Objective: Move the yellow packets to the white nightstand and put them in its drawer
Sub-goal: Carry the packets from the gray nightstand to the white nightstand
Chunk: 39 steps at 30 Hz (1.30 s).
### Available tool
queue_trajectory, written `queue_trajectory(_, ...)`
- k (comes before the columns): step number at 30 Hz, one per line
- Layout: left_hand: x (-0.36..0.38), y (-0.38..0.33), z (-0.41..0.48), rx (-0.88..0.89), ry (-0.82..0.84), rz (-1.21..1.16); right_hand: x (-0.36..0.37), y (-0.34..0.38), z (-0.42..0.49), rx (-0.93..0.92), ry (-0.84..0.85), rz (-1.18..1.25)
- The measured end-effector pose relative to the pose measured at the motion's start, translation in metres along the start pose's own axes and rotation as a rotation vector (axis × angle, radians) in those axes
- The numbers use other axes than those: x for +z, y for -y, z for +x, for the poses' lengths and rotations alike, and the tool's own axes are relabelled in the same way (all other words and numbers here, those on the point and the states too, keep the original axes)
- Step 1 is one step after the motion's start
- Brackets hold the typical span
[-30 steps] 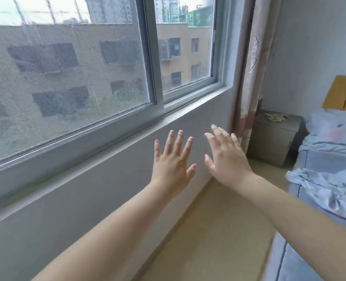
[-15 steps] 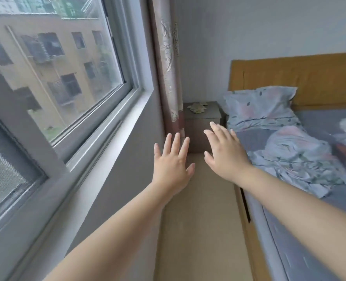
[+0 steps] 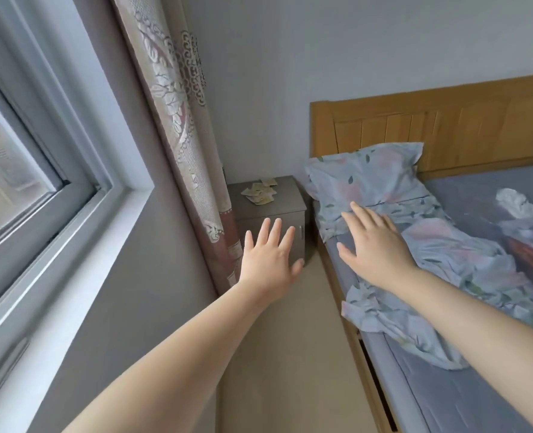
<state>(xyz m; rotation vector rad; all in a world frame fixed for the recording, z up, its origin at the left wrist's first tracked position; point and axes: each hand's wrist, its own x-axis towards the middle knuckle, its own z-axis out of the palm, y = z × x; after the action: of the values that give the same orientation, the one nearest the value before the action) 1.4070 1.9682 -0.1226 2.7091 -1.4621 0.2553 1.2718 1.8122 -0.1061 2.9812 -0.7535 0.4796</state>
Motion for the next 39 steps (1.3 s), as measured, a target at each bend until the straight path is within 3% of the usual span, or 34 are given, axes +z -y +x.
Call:
queue_trajectory(12,0.127,0.147,0.310,-0.051,0.110,-0.104,0.173,-0.008,0.335,-0.013,0.171,-0.024)
queue_trajectory(24,0.256,0.250,0.631,-0.130,0.374,-0.265,0.346,-0.075,0.633,0.098,0.439,0.002)
queue_trajectory(28,0.328,0.274,0.707,-0.210,0.412,-0.329,0.431,-0.100,0.712,0.065,0.573,0.015)
queue_trajectory(33,0.417,0.304,0.772,-0.435,0.524,-0.476,0.534,-0.120,0.794,-0.046,0.774,-0.006)
queue_trajectory(39,0.490,0.350,0.815,-0.526,0.605,-0.341,0.628,-0.124,0.854,-0.140,0.875,0.006)
